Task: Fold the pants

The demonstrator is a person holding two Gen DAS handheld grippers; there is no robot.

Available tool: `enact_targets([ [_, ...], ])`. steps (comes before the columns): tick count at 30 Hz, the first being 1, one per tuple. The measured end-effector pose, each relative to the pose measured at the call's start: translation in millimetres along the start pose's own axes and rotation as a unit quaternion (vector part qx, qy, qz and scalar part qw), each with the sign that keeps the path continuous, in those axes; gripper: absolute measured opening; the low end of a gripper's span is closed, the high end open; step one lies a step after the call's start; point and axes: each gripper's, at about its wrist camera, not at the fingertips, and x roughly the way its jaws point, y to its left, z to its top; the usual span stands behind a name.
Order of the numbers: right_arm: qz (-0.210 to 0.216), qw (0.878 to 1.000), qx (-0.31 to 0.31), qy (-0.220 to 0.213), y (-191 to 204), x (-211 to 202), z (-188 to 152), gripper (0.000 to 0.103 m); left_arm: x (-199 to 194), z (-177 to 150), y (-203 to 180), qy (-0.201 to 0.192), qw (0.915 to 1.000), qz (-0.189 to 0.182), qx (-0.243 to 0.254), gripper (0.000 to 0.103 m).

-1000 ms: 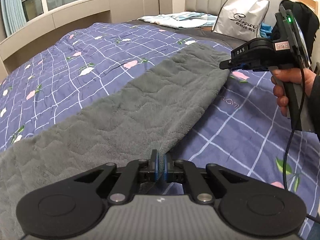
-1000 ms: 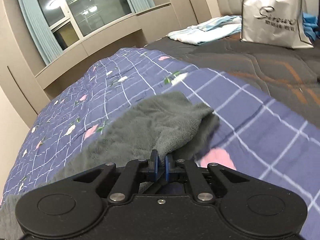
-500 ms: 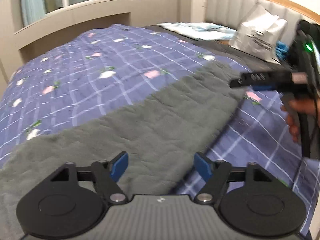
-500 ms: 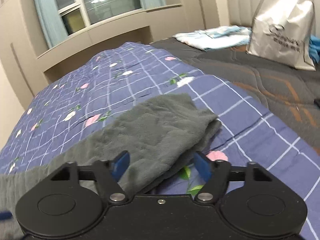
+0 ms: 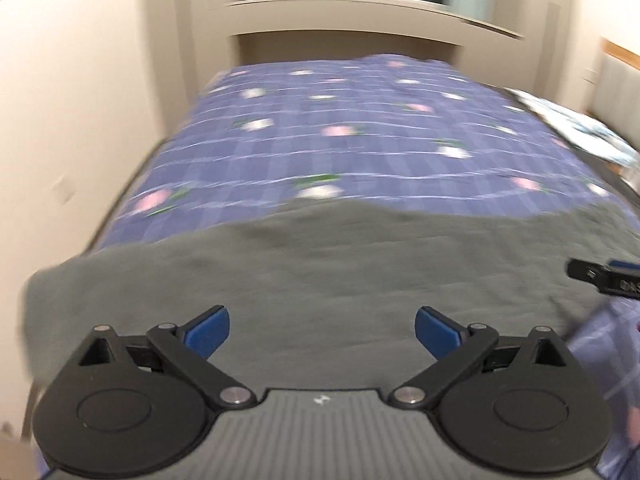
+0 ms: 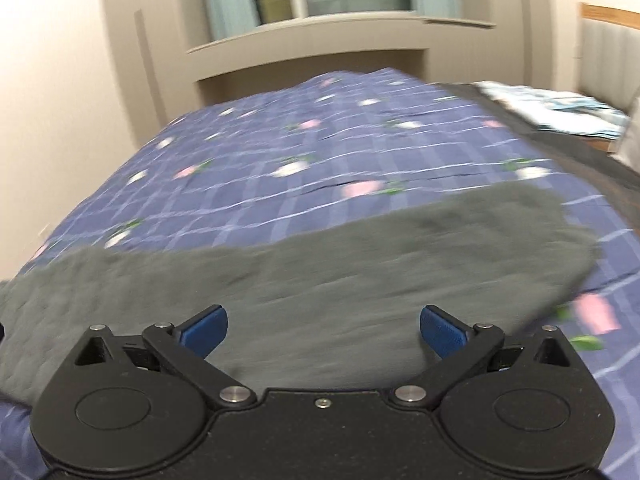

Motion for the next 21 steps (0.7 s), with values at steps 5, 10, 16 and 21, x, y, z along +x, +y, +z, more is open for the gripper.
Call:
enact_targets([
  [5,0.048,0.998,-0.037,0.018,67,17,0,0.102,-5,-19,90,0.003,0.9942,0.065,-0.086,0.102],
  [10,0.071,0.992,-0.102,0.02,131,41,6,0.102,3,-20,150,-0.012,0.9847,0.085,-0.152,0.102],
  [16,0.082,0.987,-0.139,-0.011,202,87,31,0.102,33,10,171,-0.033,0.9812,0.076,-0.174,0.102],
  [21,0.094,0.982,-0.166,-0.007,246,128,52,0.102,67,30,164,-0.013,0.9824,0.095,-0.16,0.102],
])
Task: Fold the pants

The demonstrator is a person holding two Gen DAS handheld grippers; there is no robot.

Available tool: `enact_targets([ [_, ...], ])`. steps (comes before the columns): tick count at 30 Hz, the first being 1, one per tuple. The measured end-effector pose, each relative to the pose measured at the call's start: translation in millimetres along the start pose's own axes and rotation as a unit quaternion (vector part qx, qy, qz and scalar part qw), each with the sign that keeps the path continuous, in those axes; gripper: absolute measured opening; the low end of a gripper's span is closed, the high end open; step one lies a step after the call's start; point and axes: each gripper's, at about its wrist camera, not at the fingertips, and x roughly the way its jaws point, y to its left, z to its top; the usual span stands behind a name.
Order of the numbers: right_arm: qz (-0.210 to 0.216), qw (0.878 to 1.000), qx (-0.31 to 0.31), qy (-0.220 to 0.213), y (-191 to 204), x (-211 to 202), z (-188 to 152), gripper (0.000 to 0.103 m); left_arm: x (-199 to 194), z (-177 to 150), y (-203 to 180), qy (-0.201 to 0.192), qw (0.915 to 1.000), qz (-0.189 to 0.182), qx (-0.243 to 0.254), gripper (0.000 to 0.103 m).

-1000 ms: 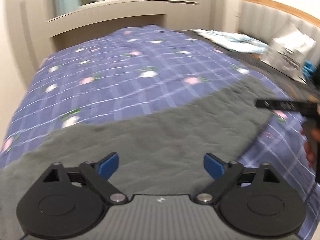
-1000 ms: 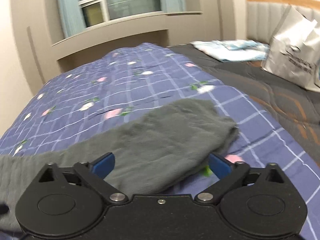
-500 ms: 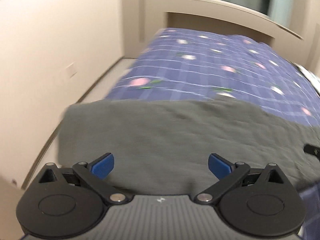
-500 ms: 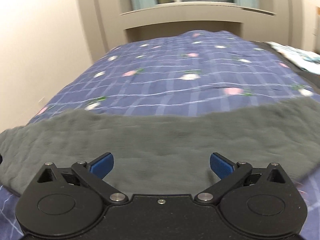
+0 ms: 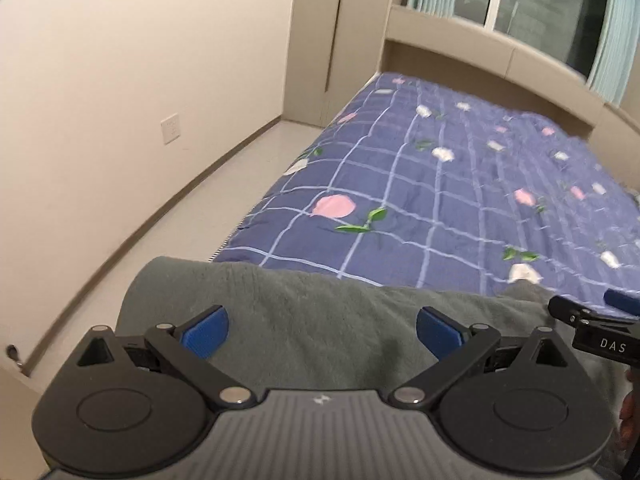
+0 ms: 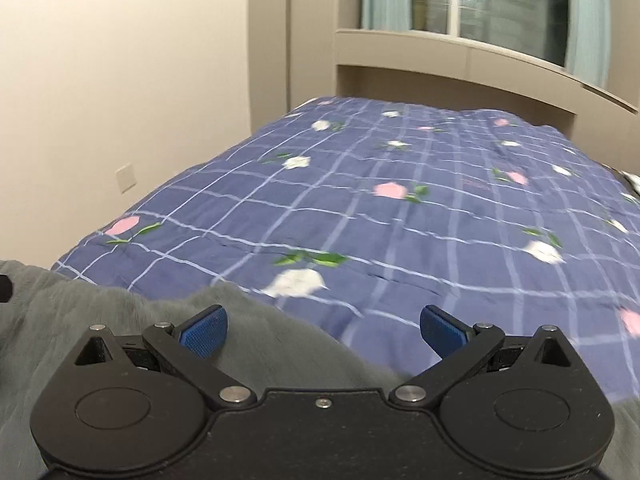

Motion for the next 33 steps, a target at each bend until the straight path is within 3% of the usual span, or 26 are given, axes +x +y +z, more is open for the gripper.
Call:
enact_targets([
  [6,-0.004,0.998,-0.064,0.019,22,35,1,0.102,26,-8,-7,0.032,0.9988,0.026,0.027,0.102],
  [14,-0.006,0.997,-0.067,0.035,23,50,-7,0.102,37,-16,-15,0.042,0.9971,0.043,0.046,0.103],
  [20,-0.007,0.998,-0.067,0.007,17,11,-11,0.102,11,-18,-20,0.032,0.9975,0.035,0.053,0.102],
  [28,-0.023,0.996,-0.091,0.01,13,-25,-53,0.102,9,-49,-59,0.032,0.9847,0.079,0.152,0.102],
  [33,-0.027,0.998,-0.051,-0.022,-15,-59,-53,0.102,-4,-41,-64,0.048,0.9898,0.061,0.12,0.102],
])
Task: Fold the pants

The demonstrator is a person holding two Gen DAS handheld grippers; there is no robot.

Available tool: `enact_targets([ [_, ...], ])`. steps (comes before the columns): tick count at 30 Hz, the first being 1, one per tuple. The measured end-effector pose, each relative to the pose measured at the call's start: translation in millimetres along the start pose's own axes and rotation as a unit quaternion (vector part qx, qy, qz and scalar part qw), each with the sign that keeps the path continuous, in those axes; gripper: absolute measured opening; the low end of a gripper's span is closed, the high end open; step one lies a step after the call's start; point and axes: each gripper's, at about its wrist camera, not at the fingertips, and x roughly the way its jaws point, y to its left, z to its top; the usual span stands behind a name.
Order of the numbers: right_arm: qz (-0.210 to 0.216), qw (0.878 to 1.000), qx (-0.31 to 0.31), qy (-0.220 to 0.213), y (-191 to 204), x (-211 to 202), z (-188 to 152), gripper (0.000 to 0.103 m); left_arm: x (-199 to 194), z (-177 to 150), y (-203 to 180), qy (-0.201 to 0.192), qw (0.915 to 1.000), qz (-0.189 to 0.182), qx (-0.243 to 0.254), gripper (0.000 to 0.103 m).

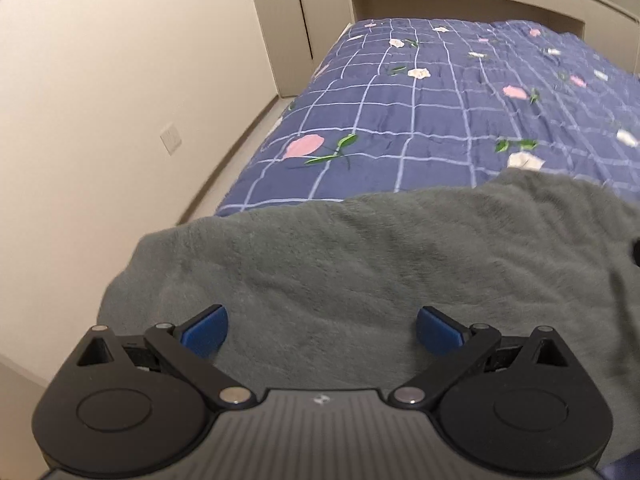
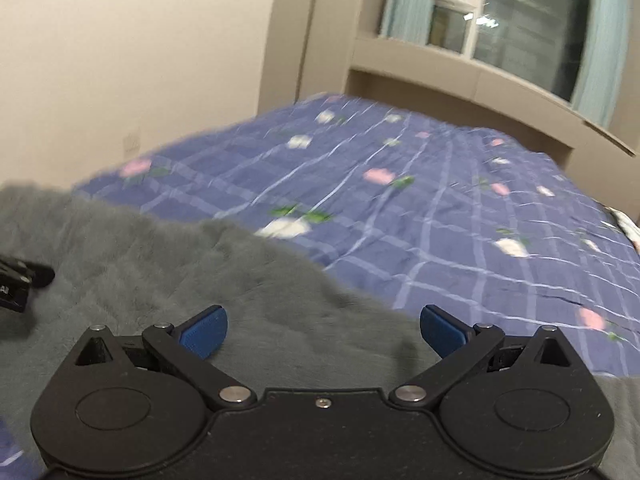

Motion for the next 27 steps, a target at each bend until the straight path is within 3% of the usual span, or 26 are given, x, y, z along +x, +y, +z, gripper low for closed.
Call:
enact_targets([
  [6,-0.035,0.995,0.079,-0.042,-80,-70,-33,0.103,-25,2,-32,-0.021,0.9984,-0.049,-0.021,0.102],
  [11,-0.116,0.984,0.134,-0.027,-161,-113,-78,0.103,-43,2,-89,-0.038,0.993,-0.111,-0.015,0.102],
  [14,-0.154,0.97,0.185,-0.013,-208,-128,-102,0.103,-49,1,-127,-0.042,0.9894,-0.138,0.007,0.102],
  [21,-0.165,0.936,0.31,-0.002,-300,-137,-147,0.103,-52,-5,-207,-0.033,0.9791,-0.193,0.057,0.102],
  [27,-0.121,0.905,0.407,0.011,-354,-119,-172,0.103,-51,-14,-252,-0.023,0.9678,-0.236,0.084,0.102],
])
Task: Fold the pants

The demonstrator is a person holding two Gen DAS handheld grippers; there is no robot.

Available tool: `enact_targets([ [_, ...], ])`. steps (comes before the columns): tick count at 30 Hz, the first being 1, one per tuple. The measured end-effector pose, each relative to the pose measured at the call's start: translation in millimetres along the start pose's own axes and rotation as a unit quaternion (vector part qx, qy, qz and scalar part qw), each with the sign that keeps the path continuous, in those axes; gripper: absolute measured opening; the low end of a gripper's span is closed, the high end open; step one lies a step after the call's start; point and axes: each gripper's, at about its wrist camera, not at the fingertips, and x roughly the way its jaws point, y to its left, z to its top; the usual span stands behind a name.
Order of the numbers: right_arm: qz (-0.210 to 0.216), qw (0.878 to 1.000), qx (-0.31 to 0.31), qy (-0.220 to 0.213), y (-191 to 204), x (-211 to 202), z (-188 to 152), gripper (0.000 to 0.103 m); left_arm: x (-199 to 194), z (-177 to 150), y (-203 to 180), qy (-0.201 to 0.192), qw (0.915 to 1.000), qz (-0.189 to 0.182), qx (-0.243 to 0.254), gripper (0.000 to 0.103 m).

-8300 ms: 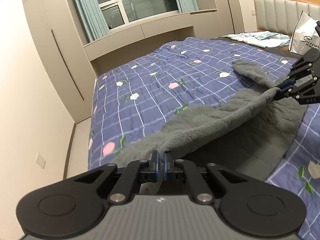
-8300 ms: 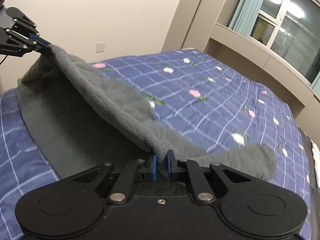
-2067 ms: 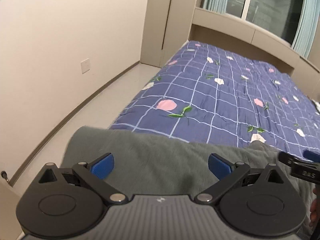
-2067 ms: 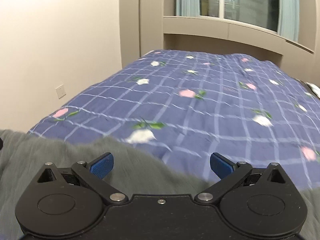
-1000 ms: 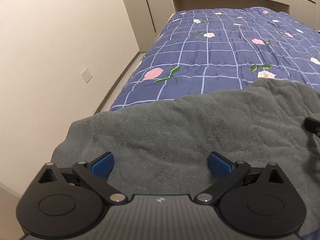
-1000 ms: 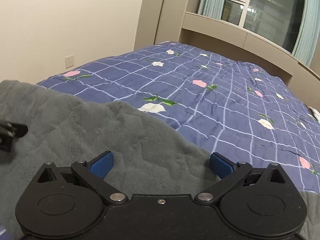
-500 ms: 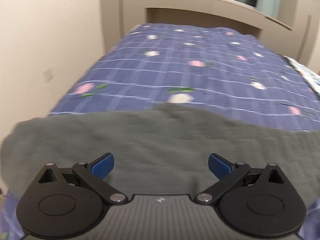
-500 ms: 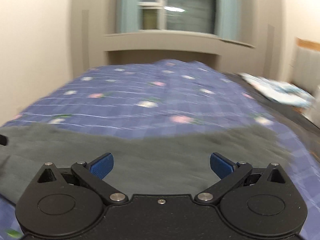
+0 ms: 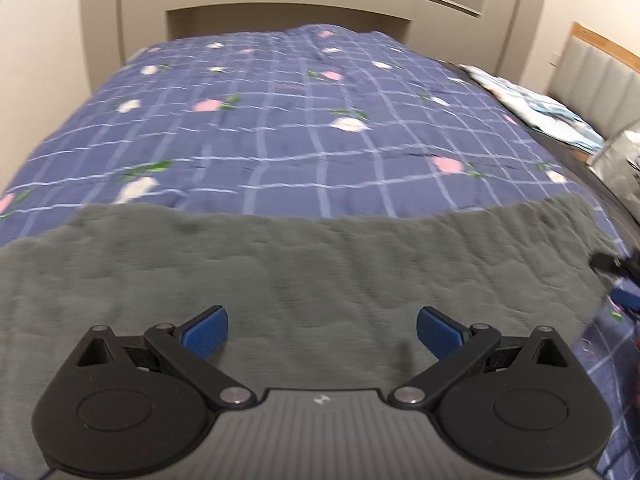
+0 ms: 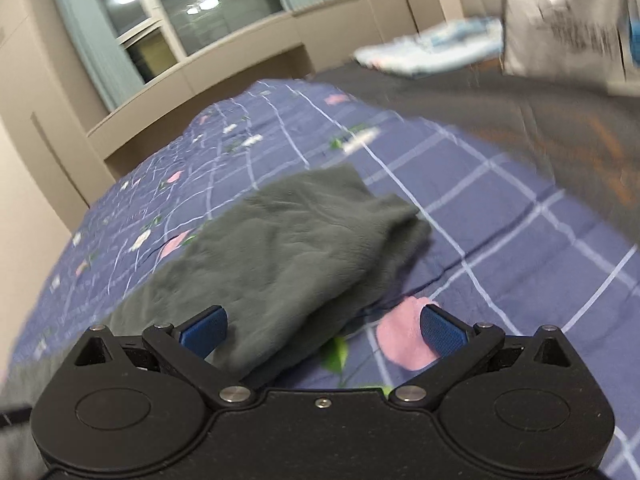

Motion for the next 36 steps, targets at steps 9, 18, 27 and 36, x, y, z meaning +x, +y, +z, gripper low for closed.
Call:
enact_targets([
  [9,0.035,0.996,0.076,-0.024,-23,12,14,0.079,19,-6,-24,0.025,0.9988,0.018,0.038,0.102],
  [18,0.014,0.995,0.093,-0.027,-15,7,21,0.028,7,4,-3,0.037,0.9993,0.004,0.002,0.102],
  [27,0.015,0.995,-0.015,-0.094,52,-39,36,0.021,-30,26,38,0.002,0.9948,-0.049,-0.09,0.102],
  [36,0.075,0.965,-0.208,-0.144,172,-95,20,0.021,-74,33,96,-0.043,0.9763,-0.118,-0.176,0.102],
])
